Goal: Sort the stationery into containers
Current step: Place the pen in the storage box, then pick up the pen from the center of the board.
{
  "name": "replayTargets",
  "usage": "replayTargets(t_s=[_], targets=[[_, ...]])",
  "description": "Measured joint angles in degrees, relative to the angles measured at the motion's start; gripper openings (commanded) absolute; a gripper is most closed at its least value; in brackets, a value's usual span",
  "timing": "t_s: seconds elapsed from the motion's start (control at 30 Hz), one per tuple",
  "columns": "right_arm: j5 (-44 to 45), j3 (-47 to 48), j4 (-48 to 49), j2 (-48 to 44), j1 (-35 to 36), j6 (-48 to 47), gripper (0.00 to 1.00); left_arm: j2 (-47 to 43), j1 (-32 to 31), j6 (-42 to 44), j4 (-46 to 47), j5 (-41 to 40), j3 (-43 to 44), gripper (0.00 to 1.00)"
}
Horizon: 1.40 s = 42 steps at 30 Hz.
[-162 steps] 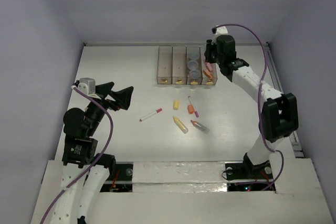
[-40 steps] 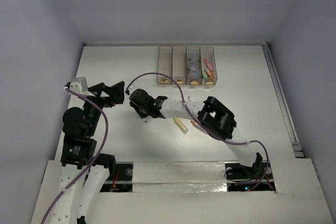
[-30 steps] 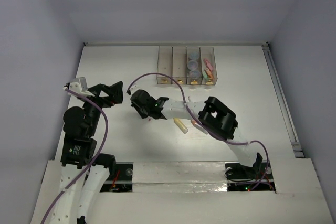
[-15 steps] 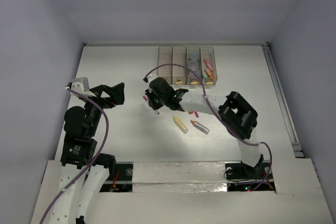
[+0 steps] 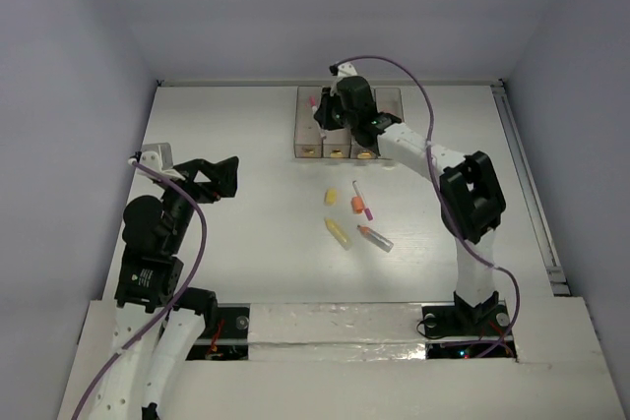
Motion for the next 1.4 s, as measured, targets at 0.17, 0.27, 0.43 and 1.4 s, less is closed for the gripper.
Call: replayTargets(t_s=[0.17, 0.27, 0.43, 1.4], targets=[[1.7, 3.6, 0.2, 2.3, -3.2, 1.9, 0.09, 0.5, 0.0, 0.0, 0.1, 0.5, 0.0, 0.99], [2.1, 5.7, -0.3, 5.0, -4.7, 2.6, 0.11, 0.8, 0.0, 0.0, 0.2, 0.8, 0.0, 0.99], [2.8, 5.9, -2.3, 7.8, -6.3, 2.7, 0.13, 1.2, 0.0, 0.0, 0.4, 1.5, 0.0, 0.99], [-3.0, -39.5, -5.6, -31.0, -6.8, -0.6, 0.43, 0.0, -0.9, 0.0, 1.1, 3.0, -0.4, 0.99]])
